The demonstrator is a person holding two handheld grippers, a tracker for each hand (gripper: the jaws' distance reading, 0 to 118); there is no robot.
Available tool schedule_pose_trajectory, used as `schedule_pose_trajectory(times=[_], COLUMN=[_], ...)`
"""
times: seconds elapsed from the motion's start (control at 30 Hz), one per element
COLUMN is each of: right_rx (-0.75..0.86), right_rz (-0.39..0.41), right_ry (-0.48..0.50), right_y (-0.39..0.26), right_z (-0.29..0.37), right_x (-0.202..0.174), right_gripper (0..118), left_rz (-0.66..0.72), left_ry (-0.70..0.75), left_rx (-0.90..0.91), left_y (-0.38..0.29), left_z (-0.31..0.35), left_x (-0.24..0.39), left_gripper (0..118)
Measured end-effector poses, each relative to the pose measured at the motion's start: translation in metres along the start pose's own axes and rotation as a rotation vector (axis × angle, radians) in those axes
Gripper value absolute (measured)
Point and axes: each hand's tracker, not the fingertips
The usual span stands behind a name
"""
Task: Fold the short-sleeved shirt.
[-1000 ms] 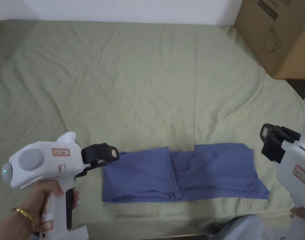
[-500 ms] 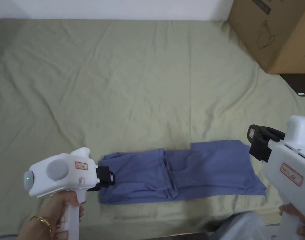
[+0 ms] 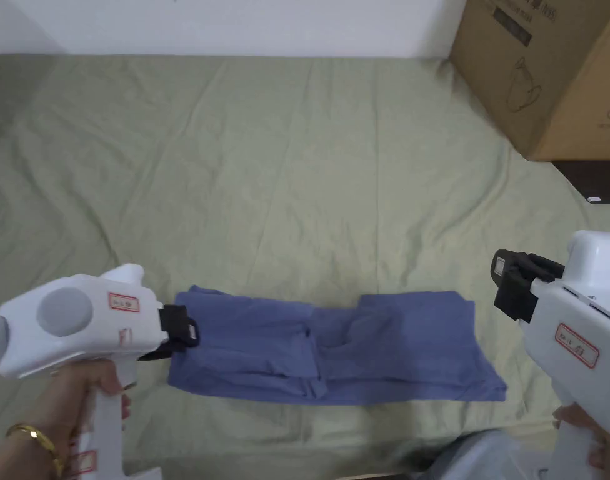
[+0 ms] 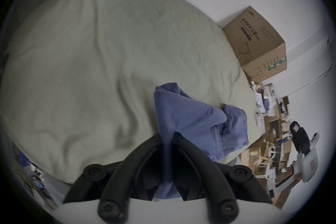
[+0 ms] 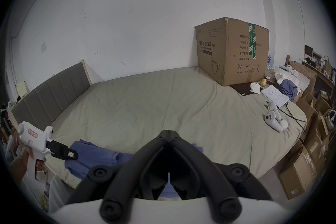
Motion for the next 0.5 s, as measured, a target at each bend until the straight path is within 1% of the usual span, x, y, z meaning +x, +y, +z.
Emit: schedule_pose_trajectory(times=[0.07,0.23,0.33,0.4,0.5], right_rx=[0.006,0.003,0.0,0.01,0.011], right_rz=[0.001,0.008,0.005,-0.002,-0.009], right_ry=[0.001,0.006,0.011,0.014,0.026], right_y=[0.001,0.001,0.0,-0.002,-0.002], right_z=[0.001,0.0,-0.002,-0.002,-0.004], right_x=[0.0,-0.001,-0.003,-0.007,-0.01], right_gripper=[0,0,0,0,0], left_rz=[-0.023,-0.037,-0.128,-0.184,-0.269], left_ry=[0.089,0.368,0.498,0.487,0.337], left_rx=[0.025,0.14,0.198,0.238,0.217], left_y=[0.005,0.018,0.019,0.016,0.009], left_z=[0.021,0.075,0.097,0.105,0.102], left_x=[-0.01,-0.042,-0.03,-0.008,0.03], left_gripper=[7,7,7,7,7])
